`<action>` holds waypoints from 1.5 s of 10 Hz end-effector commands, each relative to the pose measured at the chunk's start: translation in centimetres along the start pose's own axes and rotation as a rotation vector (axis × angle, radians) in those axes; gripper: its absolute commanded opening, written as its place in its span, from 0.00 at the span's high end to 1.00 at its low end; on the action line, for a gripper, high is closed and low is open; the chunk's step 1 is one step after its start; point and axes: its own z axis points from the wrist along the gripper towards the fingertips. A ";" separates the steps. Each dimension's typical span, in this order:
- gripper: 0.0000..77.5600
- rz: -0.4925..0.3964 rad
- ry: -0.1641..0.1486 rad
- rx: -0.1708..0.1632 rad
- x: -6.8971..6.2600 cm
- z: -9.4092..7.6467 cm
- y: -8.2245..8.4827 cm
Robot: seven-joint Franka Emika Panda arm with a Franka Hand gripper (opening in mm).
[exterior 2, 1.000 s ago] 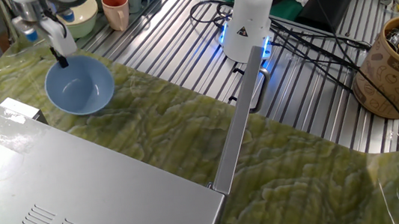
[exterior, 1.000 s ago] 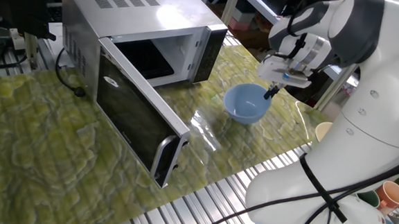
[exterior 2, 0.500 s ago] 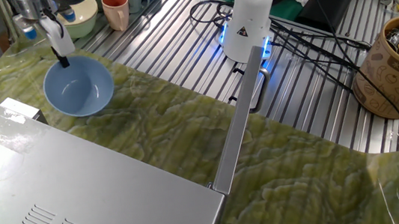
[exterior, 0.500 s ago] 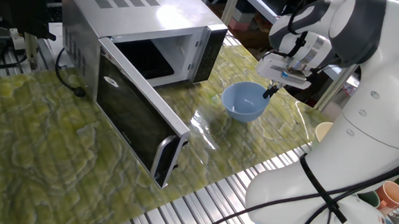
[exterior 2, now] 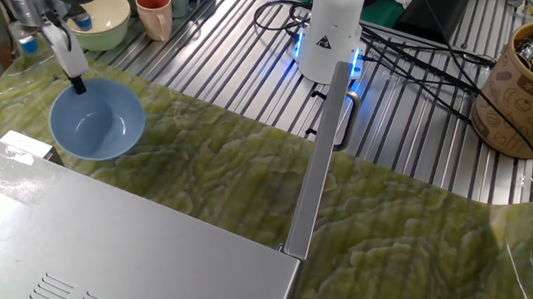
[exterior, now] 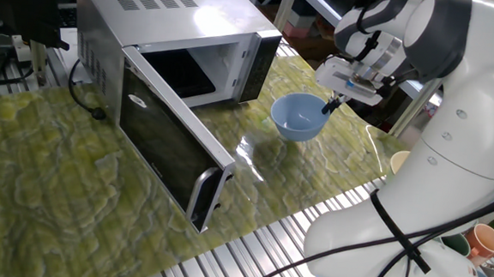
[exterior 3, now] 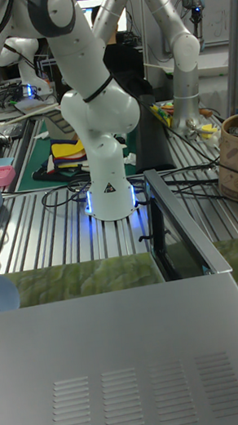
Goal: Put the bowl into the microwave
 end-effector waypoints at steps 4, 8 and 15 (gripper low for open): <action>0.99 -0.175 0.031 -0.005 -0.6 -0.4 0.3; 0.99 -0.197 -0.027 0.021 -0.6 -0.4 0.3; 0.99 -0.015 0.024 -0.092 6.3 -1.2 8.9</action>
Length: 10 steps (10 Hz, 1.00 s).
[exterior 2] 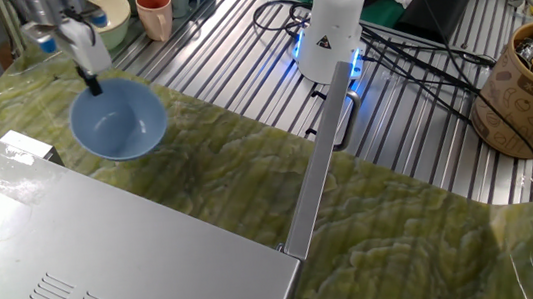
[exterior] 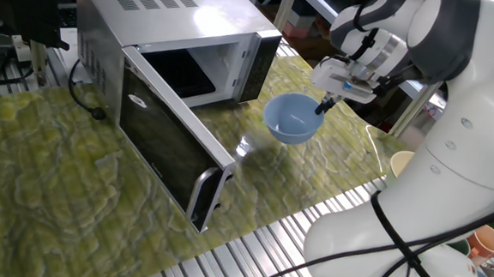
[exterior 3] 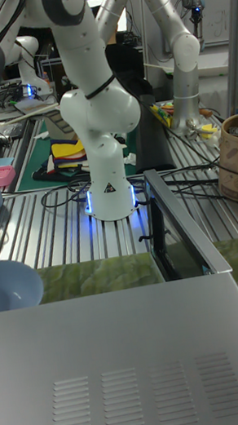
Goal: Put the bowl into the microwave
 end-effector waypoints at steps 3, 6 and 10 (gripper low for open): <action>0.99 0.136 0.027 -0.078 4.9 0.0 7.2; 0.99 0.149 0.032 -0.105 5.0 0.3 7.9; 0.99 0.172 0.033 -0.152 4.2 0.3 8.9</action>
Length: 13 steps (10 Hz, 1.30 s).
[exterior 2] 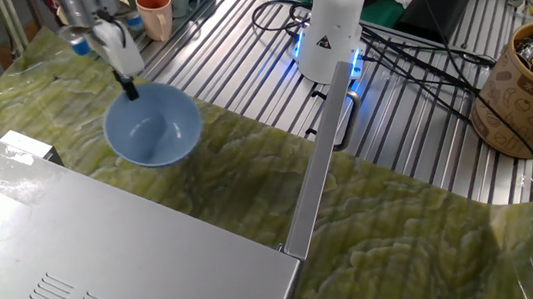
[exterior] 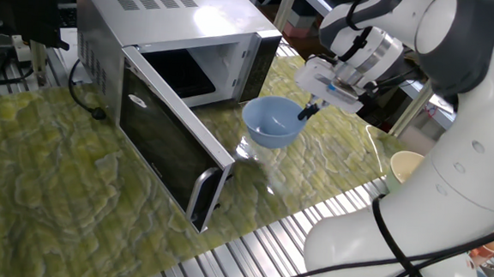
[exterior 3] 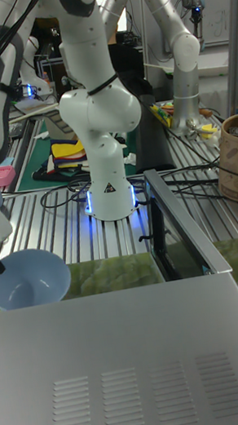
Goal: Put the bowl into the microwave
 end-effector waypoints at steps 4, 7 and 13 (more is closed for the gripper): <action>0.99 0.023 0.020 -0.061 0.2 0.4 3.6; 0.99 -0.076 0.041 0.057 0.2 0.4 3.6; 0.99 0.054 0.015 -0.053 -0.1 2.5 7.0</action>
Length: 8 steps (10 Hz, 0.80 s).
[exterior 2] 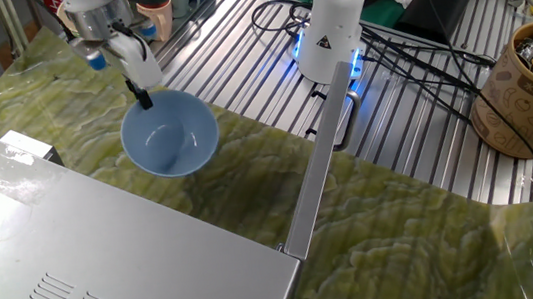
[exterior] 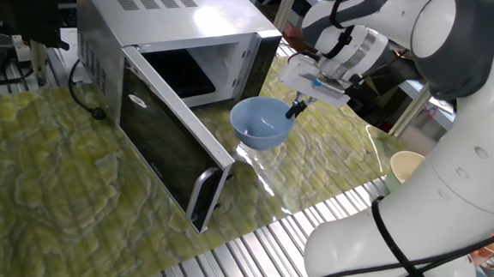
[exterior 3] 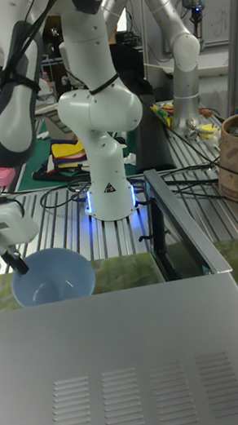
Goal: Put the bowl into the microwave
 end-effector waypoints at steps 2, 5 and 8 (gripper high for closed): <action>0.99 0.138 -0.031 -0.107 -0.7 1.6 3.0; 0.99 0.222 -0.059 -0.137 -1.9 1.2 3.6; 0.99 0.249 -0.064 -0.148 -1.6 1.5 4.6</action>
